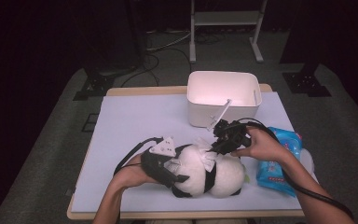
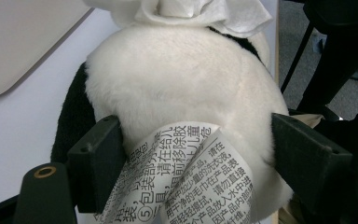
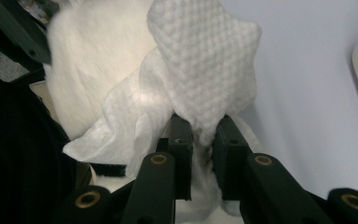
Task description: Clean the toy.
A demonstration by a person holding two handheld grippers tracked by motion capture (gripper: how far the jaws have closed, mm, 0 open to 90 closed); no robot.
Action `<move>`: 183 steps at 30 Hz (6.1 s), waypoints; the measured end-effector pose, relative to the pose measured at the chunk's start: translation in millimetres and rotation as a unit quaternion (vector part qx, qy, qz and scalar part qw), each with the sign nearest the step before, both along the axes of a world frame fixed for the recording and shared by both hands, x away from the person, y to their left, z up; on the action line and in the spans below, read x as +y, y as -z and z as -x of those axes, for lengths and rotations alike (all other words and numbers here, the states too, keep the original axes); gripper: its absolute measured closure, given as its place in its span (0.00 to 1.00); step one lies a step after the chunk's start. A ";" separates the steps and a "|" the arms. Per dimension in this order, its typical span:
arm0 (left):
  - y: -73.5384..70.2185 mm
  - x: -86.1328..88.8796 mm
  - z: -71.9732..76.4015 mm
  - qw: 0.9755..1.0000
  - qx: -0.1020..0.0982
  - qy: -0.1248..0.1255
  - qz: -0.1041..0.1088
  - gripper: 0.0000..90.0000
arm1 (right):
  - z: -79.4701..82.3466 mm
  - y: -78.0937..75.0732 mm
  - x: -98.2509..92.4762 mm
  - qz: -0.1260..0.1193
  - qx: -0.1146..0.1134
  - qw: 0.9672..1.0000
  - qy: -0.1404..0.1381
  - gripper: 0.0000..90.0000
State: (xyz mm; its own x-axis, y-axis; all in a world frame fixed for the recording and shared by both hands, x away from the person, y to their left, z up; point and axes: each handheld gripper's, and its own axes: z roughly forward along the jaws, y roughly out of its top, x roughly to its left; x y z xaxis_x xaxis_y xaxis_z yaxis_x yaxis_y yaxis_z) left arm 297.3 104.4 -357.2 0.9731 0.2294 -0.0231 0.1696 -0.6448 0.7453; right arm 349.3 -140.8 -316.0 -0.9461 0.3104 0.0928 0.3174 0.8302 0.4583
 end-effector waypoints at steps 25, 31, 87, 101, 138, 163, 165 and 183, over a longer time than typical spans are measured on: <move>0.9 0.9 -1.0 1.000 0.004 -0.001 0.003 0.23 | 10.3 32.7 -94.5 -0.051 0.031 0.993 0.098 0.87; 1.3 1.7 -1.9 1.000 0.007 -0.003 0.003 0.23 | 15.5 47.5 -110.9 -0.049 0.039 0.992 0.109 0.87; -0.4 0.5 -0.1 1.000 0.003 0.001 -0.006 0.22 | -6.2 -7.5 24.5 -0.029 -0.005 0.999 -0.022 0.87; -1.4 -0.2 -1.8 1.000 0.007 0.000 -0.008 0.22 | 6.6 5.9 -37.8 -0.035 0.007 0.999 0.021 0.87; -12.3 -45.1 -33.0 0.993 0.086 0.040 -0.076 0.03 | 40.7 24.1 -39.9 -0.056 -0.019 0.998 -0.007 0.88; -57.5 -65.7 -67.6 0.992 0.007 0.087 -0.092 0.42 | 8.4 8.7 -62.6 -0.090 -0.034 0.994 0.043 0.88; -62.2 -68.7 -73.5 0.991 -0.007 0.092 -0.097 0.42 | 2.2 7.6 -65.1 -0.093 -0.039 0.994 0.046 0.88; -36.1 -33.3 -68.4 0.996 0.023 0.040 -0.076 0.13 | 1.9 22.0 -24.1 -0.059 -0.025 0.998 0.016 0.89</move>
State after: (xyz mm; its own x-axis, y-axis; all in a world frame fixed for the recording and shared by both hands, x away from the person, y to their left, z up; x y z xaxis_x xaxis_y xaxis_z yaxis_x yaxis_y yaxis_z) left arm 365.8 71.1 -321.1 0.9870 0.1553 -0.0401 0.1455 -0.7619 0.6311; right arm 347.4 -165.0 -338.0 -0.9403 0.3299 0.0837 0.3169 0.7591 0.5686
